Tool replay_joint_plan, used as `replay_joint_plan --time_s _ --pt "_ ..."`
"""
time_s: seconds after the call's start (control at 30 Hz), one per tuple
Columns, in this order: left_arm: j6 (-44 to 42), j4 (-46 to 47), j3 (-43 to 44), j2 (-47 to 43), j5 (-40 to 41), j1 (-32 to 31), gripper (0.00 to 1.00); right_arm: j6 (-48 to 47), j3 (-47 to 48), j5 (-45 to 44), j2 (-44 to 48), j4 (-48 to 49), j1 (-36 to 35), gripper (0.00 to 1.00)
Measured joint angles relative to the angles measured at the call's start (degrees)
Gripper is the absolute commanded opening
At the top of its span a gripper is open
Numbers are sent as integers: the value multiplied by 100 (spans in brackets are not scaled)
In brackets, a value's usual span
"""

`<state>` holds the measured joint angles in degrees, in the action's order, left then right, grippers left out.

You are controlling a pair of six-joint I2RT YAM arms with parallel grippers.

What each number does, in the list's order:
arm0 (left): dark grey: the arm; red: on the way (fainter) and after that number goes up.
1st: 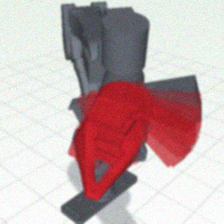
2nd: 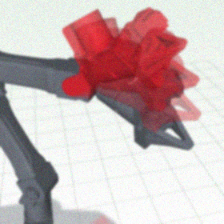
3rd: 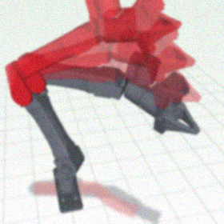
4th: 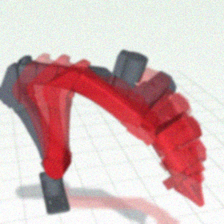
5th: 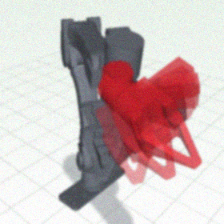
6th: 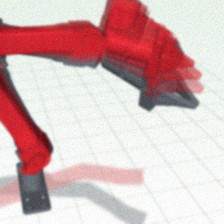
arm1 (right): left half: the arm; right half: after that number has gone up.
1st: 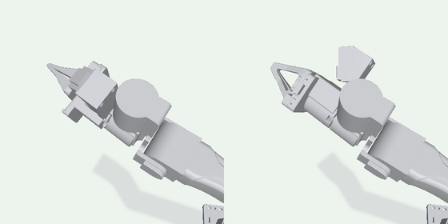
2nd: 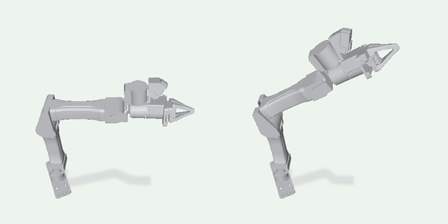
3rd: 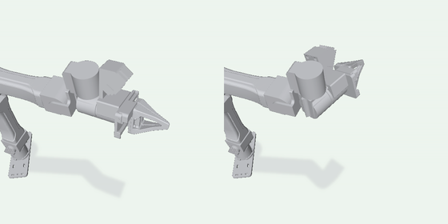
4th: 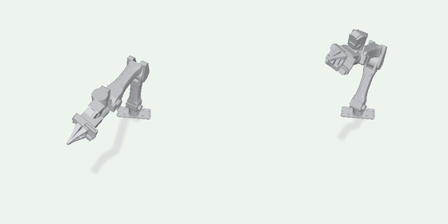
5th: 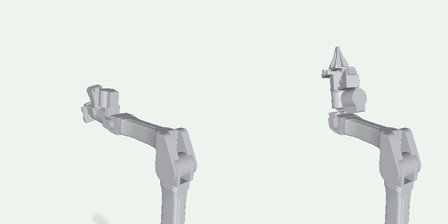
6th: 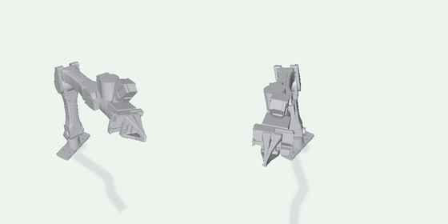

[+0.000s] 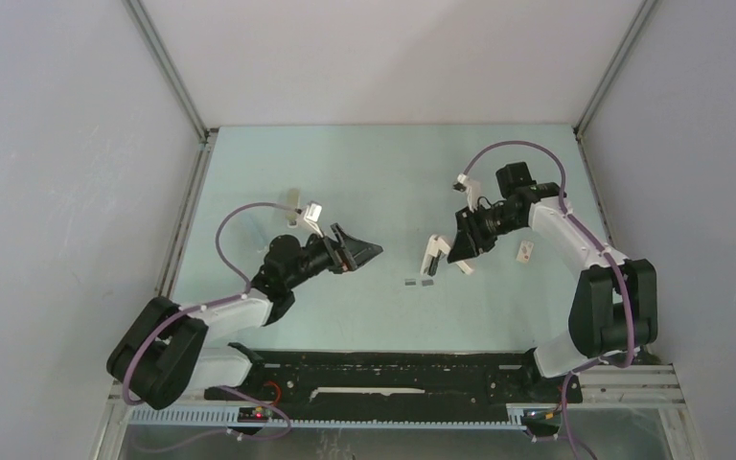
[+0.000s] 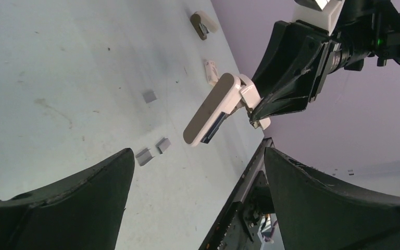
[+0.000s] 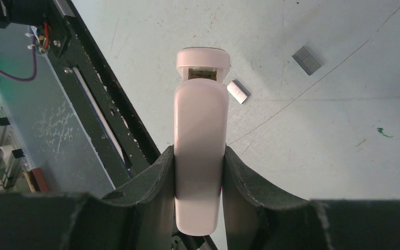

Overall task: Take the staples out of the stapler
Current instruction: Unload the staple at the center of the board.

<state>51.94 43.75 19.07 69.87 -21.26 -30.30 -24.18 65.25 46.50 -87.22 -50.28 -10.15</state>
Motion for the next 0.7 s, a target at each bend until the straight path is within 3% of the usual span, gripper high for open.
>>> replay_joint_plan --time_s 0.3,0.7 --pt "170 522 348 973 -157 -396 100 144 59 378 -2 39 350 0" --pt "708 1259 518 1508 -221 -461 100 236 319 815 -190 42 846 0"
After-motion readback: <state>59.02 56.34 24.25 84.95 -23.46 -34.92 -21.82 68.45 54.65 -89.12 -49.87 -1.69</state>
